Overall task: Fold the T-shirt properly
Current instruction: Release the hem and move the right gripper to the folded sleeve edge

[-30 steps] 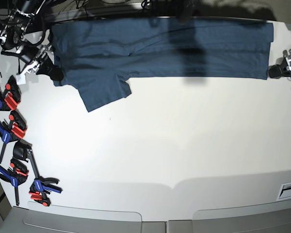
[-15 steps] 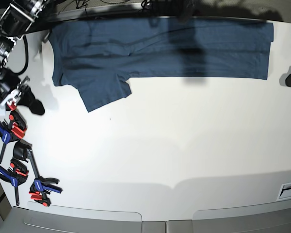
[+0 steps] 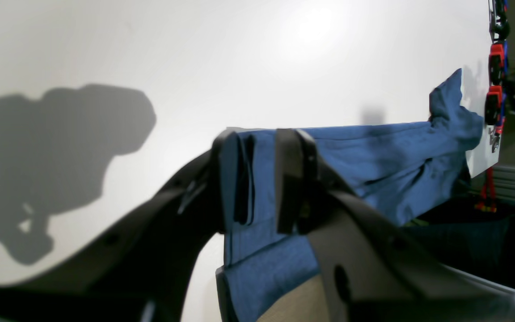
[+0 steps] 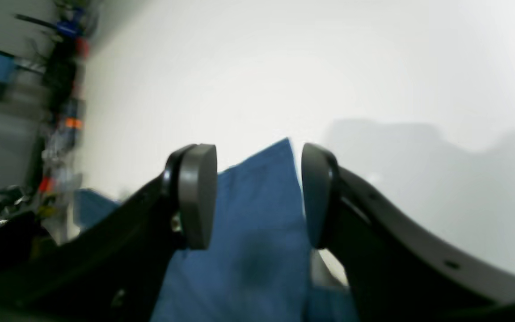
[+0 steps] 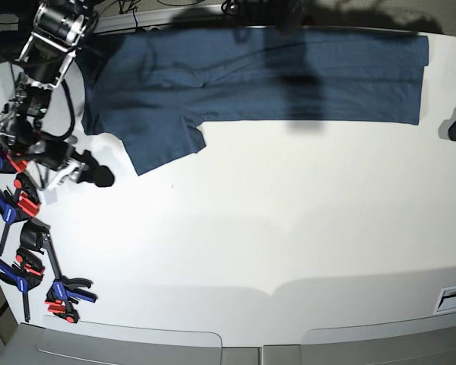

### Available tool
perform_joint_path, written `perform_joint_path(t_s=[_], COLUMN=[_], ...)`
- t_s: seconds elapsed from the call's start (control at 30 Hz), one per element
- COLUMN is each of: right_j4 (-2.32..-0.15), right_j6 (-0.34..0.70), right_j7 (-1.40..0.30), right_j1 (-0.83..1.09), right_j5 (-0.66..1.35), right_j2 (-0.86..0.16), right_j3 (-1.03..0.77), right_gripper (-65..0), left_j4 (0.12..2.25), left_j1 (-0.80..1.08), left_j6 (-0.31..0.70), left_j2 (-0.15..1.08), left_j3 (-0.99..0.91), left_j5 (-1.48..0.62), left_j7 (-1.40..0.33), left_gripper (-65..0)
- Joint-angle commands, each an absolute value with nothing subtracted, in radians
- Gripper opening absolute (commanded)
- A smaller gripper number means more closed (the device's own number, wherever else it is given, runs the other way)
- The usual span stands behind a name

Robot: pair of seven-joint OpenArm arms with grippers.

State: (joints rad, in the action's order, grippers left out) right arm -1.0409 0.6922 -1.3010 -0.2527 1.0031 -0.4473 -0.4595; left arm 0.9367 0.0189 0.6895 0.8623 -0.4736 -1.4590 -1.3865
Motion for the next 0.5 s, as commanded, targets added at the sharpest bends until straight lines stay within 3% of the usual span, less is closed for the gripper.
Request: perform_joint_path(t_s=[0.0,0.27,0.47], right_j4=[-1.056,-1.056,-1.056], right_j6=[0.698,0.698,0.698], right_j7=[-1.256,-1.066,-1.063], right_j1=[-0.276,-0.276,-0.274], right_j5=[0.993,0.675,0.627], right_j2=[-0.452,-0.336,-0.321], right_j3=[-0.448,-0.34,-0.327], right_gripper=[-36.3,-36.4,-36.4], left_j4=[0.95,0.95,0.949], left_j1=[0.005,0.006,0.006], left_j6=[0.698,0.698,0.698], left_j2=[0.898,0.898,0.898], left_j3=[-0.486,-0.486,-0.486], left_j5=[-1.484,-1.484,-1.484], left_j7=[-1.375,-1.376,-1.376], left_gripper=[-51.5,-51.5,-51.5])
